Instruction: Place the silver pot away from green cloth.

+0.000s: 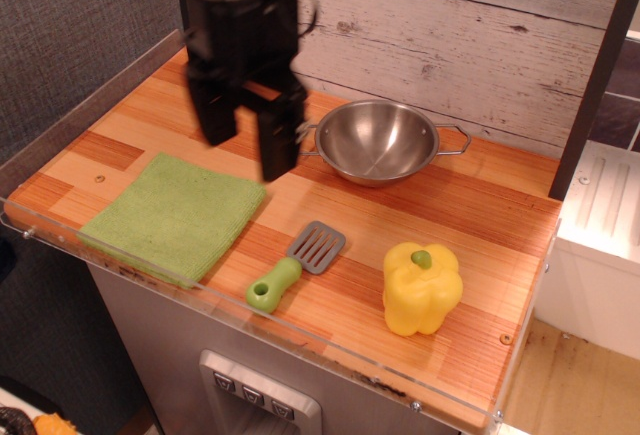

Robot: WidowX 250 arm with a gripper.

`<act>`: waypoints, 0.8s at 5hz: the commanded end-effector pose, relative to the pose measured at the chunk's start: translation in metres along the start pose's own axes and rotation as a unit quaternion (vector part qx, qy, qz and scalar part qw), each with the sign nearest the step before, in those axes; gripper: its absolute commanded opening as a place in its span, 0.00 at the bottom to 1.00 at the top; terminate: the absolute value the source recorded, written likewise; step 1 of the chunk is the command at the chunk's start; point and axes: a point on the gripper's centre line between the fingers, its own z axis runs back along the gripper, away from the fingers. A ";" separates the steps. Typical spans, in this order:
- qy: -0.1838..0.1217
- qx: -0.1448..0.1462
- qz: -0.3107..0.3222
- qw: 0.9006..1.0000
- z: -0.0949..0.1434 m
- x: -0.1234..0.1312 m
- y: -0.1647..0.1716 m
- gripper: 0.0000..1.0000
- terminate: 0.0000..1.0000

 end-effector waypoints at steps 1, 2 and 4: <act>-0.019 0.015 0.009 1.000 0.009 -0.020 -0.001 1.00 0.00; -0.017 0.029 0.012 0.999 0.008 -0.026 -0.002 1.00 0.00; -0.017 0.029 0.012 0.999 0.008 -0.026 -0.002 1.00 1.00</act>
